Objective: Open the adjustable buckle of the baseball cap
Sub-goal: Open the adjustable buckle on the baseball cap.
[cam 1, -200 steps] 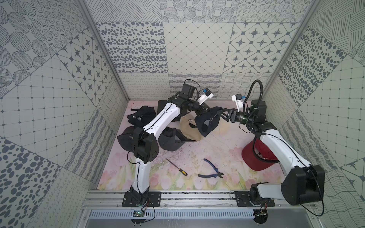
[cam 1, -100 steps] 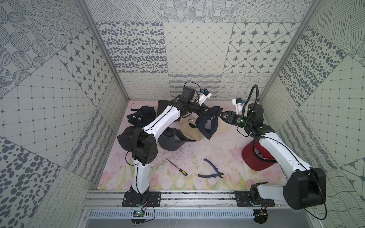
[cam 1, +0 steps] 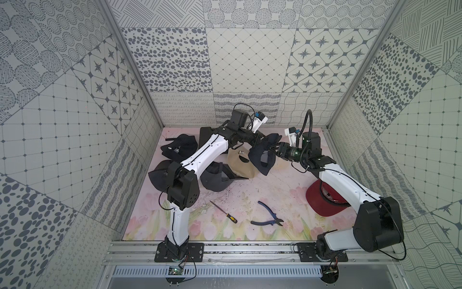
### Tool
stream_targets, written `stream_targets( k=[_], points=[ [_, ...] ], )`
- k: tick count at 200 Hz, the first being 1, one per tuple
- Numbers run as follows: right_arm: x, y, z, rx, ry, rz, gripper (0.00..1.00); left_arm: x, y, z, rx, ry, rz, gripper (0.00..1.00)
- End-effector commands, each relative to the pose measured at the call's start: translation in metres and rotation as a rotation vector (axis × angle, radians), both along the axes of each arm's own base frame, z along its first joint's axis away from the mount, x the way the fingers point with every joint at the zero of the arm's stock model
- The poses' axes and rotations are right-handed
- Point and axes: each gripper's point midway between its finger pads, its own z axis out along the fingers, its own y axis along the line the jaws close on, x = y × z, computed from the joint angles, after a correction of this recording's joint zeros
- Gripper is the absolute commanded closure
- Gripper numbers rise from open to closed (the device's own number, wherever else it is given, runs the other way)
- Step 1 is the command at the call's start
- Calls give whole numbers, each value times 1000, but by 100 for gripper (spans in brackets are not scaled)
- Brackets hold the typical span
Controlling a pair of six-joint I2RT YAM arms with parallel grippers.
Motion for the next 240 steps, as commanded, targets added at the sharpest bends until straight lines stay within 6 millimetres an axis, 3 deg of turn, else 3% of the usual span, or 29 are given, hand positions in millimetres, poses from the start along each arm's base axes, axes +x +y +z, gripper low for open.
stream_targets(
  k=[1, 96, 240],
  points=[
    [14, 4, 19, -1, -83, -18, 49, -4, -7, 25, -55, -71, -26, 100],
    [31, -3, 10, -69, -78, -99, 60, -8, -9, 25, -52, -74, -37, 100],
    [24, -13, 11, -121, -89, -137, 91, 1, -9, 19, -26, -69, -5, 100]
  ],
)
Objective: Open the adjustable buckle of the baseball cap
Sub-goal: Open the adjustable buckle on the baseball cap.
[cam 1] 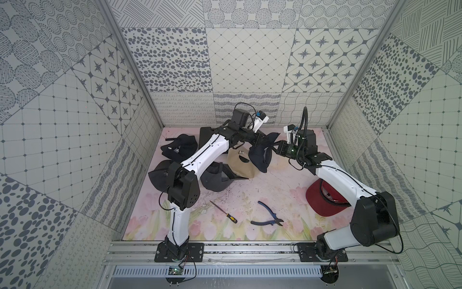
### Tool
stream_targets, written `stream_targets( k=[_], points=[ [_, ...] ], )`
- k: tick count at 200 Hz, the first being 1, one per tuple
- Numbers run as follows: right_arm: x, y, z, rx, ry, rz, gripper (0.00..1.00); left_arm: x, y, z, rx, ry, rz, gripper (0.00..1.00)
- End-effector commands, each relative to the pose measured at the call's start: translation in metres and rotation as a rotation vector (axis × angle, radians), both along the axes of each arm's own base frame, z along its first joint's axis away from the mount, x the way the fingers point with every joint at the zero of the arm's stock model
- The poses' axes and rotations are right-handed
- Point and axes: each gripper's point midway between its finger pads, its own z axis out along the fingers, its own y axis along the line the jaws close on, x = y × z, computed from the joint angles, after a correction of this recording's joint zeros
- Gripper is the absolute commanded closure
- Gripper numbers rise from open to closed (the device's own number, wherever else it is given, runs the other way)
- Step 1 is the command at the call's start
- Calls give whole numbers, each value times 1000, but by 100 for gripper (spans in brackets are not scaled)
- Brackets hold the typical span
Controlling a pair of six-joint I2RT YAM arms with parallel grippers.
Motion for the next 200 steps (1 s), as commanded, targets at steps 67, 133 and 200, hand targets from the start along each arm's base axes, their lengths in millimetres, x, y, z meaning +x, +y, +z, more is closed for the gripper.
stream_targets(
  k=[67, 133, 200],
  points=[
    [-20, -19, 11, -38, -52, -38, 100, 33, 11, 6, 55, -93, 186, 100],
    [-52, -34, 14, -14, -115, 37, 50, 38, 8, 4, 68, -101, 180, 100],
    [-61, -30, 13, 77, -164, 112, 28, 36, 2, 9, 34, -72, 156, 100]
  ],
)
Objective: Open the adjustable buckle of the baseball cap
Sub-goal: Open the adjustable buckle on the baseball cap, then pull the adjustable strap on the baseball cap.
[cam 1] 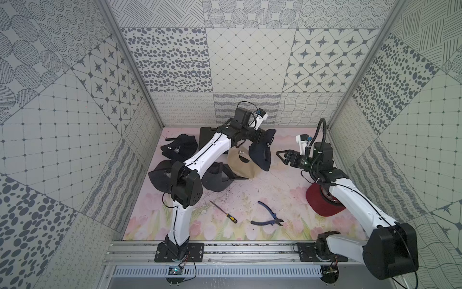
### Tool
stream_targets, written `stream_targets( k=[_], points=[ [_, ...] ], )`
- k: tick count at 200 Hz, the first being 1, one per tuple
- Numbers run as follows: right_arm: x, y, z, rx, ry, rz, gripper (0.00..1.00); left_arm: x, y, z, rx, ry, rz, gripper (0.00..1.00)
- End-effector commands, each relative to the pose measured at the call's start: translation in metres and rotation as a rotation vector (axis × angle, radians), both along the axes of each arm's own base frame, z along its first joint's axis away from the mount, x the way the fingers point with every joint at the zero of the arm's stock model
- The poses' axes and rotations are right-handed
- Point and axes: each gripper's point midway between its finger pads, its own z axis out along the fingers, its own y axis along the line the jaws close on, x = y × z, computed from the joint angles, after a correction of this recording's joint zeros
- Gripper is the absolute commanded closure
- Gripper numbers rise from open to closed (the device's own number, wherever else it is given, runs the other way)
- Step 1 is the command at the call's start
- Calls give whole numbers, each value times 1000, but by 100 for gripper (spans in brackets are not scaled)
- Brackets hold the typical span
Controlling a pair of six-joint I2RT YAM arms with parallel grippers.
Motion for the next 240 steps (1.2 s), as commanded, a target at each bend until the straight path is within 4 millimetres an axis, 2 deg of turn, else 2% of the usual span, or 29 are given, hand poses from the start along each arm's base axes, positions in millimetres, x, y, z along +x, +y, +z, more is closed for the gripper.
stream_targets(
  k=[1, 49, 87, 126, 156, 178, 201, 240],
  points=[
    [-5, 11, 15, 62, -87, 90, 28, 4, -3, 15, -42, -21, 2, 100],
    [2, 23, 14, 113, -119, 160, 44, -5, -12, 29, -132, 32, -41, 100],
    [12, 32, 7, 154, -93, 204, 48, -11, -15, 36, -168, 62, -65, 100],
    [19, 36, 3, 157, -104, 230, 56, -16, -17, 41, -191, 81, -82, 100],
    [22, 39, 7, 171, -127, 248, 56, -18, -18, 40, -201, 103, -90, 100],
    [25, 40, 9, 174, -134, 254, 60, -19, -19, 41, -209, 110, -93, 100],
    [26, 41, 11, 180, -135, 262, 69, -18, -20, 42, -214, 111, -93, 100],
    [24, 39, 15, 158, -159, 250, 94, -15, -19, 41, -203, 95, -75, 100]
  ],
)
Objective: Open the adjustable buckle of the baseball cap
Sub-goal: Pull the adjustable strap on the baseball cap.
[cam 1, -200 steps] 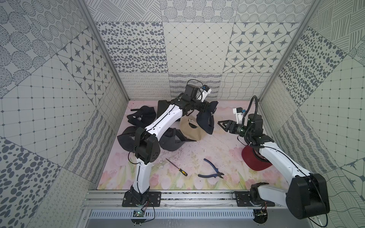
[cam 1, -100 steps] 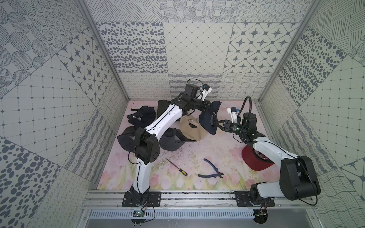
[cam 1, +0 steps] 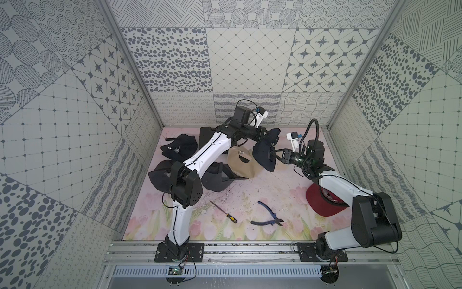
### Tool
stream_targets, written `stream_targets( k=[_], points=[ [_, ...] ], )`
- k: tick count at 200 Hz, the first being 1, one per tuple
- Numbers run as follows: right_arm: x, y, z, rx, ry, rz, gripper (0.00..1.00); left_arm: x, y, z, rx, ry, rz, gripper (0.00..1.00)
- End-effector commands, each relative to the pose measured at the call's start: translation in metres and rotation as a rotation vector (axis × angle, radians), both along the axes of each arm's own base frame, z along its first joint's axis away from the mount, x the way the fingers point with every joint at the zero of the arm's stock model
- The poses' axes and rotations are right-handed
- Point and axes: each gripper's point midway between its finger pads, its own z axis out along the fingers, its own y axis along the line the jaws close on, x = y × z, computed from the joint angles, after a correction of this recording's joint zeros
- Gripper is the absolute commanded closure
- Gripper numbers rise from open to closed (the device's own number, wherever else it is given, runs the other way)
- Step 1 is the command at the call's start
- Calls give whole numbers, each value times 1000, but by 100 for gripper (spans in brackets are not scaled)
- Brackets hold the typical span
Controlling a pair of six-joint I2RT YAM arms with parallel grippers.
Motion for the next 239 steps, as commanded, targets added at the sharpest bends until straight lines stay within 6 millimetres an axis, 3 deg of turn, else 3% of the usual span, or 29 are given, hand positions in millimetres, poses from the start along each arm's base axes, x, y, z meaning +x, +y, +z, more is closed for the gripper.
stream_targets(
  k=[1, 25, 58, 73, 149, 180, 239],
  points=[
    [3, 0, 23, 3, -92, -2, 94, 4, -5, 23, -65, -59, -16, 100],
    [3, -3, 28, -26, -105, -19, 100, 7, -3, 18, -44, -60, -3, 99],
    [5, -7, 35, -70, -135, -37, 100, 11, 5, 12, -3, -68, 17, 59],
    [7, -8, 38, -89, -148, -42, 100, 11, 9, 11, 14, -81, 21, 50],
    [25, -9, 43, -165, -185, -51, 100, -6, 36, 10, 29, -162, -59, 40],
    [30, -8, 47, -159, -188, -46, 100, -24, 32, 10, 6, -185, -169, 44],
    [18, 1, 62, -122, -228, 30, 100, -25, 21, 8, -34, -360, -232, 44]
  ],
)
